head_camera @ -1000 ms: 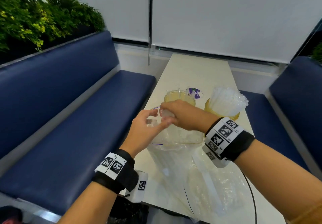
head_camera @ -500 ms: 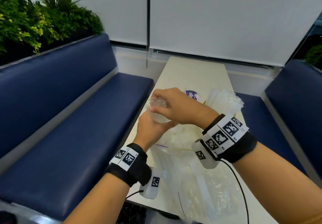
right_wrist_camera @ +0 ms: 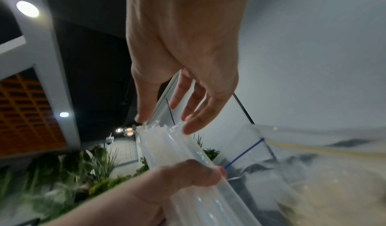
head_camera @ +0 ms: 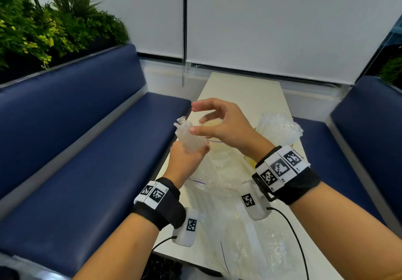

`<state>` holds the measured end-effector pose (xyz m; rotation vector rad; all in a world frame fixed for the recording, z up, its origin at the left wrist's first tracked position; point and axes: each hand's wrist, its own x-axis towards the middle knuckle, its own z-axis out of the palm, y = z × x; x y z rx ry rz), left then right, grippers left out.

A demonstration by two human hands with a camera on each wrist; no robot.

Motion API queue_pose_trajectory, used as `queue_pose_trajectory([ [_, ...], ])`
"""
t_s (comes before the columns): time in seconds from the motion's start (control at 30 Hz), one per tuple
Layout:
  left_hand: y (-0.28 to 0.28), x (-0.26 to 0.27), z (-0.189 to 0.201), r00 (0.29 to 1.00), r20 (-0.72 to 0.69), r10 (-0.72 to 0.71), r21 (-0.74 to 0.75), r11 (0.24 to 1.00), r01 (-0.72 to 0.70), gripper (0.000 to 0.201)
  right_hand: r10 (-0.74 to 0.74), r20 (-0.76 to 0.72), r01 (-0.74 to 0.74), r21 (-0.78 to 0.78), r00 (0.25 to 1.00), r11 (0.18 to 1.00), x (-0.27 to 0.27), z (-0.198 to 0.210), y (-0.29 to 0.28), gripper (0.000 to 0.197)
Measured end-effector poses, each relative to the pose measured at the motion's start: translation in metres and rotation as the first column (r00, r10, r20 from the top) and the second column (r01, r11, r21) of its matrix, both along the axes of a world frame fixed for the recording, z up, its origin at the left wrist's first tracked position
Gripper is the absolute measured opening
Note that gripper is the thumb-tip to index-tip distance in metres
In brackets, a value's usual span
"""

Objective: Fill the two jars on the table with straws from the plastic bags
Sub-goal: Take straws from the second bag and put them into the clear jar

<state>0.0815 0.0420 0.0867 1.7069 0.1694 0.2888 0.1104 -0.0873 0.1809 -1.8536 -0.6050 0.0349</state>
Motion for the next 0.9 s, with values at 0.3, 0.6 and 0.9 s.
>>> queue_pose_trajectory([
  [0.3,-0.011,0.011,-0.006,0.994,0.109,0.002,0.085,0.996,-0.011,0.013,-0.013,0.023,0.019,-0.31,1.0,0.951,-0.001,-0.044,0.024,0.04],
  [0.6,0.001,0.011,-0.01,0.998,0.054,0.017,0.416,0.909,-0.038,0.014,-0.122,0.178,0.124,-0.004,0.977,0.992,0.001,-0.055,0.042,0.034],
  [0.9,0.007,0.004,-0.016,0.999,-0.038,0.019,0.274,0.962,-0.008,0.06,-0.131,0.126,0.09,0.289,0.983,0.953,0.014,0.028,0.044,0.021],
])
